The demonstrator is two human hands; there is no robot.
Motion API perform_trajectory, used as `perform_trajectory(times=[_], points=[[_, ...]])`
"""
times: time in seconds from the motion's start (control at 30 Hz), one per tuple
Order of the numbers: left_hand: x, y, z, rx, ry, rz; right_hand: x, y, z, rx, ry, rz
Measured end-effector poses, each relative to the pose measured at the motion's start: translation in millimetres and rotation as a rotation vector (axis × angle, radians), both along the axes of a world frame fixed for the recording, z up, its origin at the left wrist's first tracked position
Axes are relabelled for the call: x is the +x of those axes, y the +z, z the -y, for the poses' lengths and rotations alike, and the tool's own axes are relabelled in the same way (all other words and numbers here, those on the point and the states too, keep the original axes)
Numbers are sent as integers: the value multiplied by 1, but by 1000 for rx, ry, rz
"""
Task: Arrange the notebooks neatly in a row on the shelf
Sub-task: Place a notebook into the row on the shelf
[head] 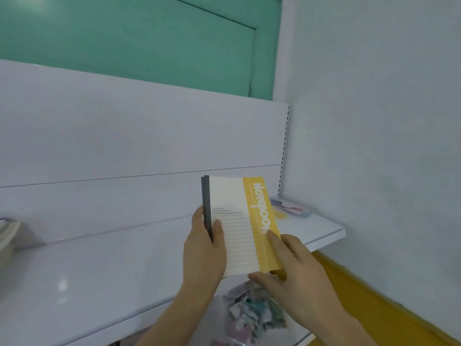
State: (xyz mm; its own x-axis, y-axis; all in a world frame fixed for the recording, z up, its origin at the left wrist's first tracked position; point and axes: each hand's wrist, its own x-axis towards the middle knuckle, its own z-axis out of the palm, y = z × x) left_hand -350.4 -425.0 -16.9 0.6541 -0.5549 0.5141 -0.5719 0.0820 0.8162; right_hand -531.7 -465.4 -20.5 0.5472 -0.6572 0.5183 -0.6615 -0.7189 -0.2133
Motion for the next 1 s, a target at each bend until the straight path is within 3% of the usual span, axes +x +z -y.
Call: perform_trajectory(times=[0.2,0.53,0.8,1.0], points=[[-19,-12,80,164,-72,160,-45,-12,90,-70,-80,-54],[-4,-20,213,345,-155,332,-24,-28,241,-110,-98,-148],[18,-49,298,500,-260,208,7,-53,364,-110,46,-179],[28,-67,343,842,-162,356,28,-76,444,-69,208,-251]])
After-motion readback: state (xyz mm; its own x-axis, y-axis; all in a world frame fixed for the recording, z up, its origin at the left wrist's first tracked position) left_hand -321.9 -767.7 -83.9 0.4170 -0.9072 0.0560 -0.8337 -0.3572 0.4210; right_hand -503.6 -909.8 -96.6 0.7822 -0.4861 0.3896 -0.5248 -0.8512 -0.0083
